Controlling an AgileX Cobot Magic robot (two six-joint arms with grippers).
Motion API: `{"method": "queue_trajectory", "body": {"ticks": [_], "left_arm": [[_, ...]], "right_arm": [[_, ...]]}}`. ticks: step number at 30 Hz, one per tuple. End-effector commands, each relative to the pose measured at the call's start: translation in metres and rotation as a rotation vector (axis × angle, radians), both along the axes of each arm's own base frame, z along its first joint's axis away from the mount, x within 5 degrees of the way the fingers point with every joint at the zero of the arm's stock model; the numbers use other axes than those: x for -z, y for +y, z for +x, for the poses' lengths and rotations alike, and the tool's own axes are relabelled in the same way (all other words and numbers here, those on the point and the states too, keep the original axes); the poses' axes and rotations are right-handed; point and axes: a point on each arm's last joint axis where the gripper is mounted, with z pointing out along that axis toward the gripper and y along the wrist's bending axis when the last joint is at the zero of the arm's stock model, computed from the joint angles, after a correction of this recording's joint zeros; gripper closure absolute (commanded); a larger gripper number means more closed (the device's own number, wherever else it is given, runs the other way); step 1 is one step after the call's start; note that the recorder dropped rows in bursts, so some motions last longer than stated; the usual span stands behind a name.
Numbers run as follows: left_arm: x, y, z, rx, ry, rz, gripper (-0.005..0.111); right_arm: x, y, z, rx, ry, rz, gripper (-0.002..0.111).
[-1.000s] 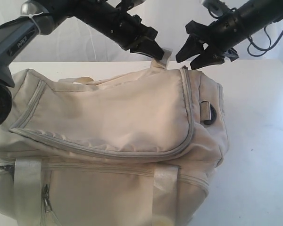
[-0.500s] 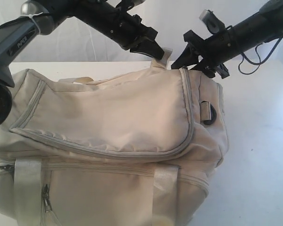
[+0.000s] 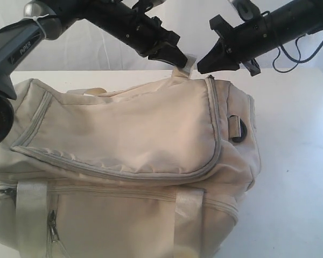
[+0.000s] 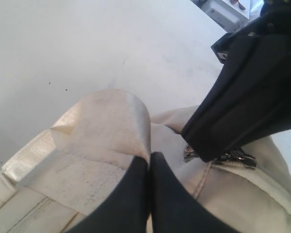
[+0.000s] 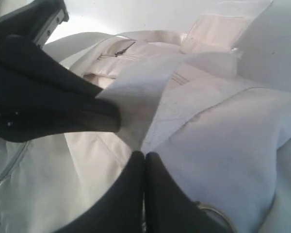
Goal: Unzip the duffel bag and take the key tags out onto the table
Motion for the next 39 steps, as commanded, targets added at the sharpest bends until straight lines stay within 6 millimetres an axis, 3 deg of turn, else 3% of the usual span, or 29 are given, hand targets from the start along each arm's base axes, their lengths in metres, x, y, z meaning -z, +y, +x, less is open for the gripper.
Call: {"method": "queue_trajectory", "body": {"ticks": [1, 6, 13, 17, 23, 30, 39], "left_arm": [[-0.017, 0.0, -0.005, 0.011, -0.022, -0.041, 0.107], [-0.017, 0.0, -0.005, 0.011, -0.022, -0.041, 0.107], [-0.017, 0.0, -0.005, 0.011, -0.022, -0.041, 0.107], [-0.017, 0.0, -0.005, 0.011, -0.022, -0.041, 0.107], [-0.017, 0.0, -0.005, 0.011, -0.022, -0.041, 0.107], [-0.017, 0.0, -0.005, 0.011, -0.022, -0.041, 0.107], [-0.016, 0.0, -0.005, 0.009, -0.021, -0.042, 0.107]], "right_arm": [[-0.007, -0.002, -0.004, -0.015, -0.025, -0.033, 0.108], [0.0, -0.009, -0.008, -0.023, 0.006, -0.17, 0.105], [0.009, -0.016, -0.009, -0.015, 0.049, -0.258, 0.063], [0.016, -0.025, -0.011, -0.032, 0.067, -0.394, 0.062], [0.017, -0.017, -0.011, -0.055, 0.065, -0.413, 0.062], [0.014, 0.013, -0.012, -0.123, 0.035, -0.367, 0.062], [-0.025, 0.023, -0.025, -0.134, -0.078, -0.309, 0.062]]}}
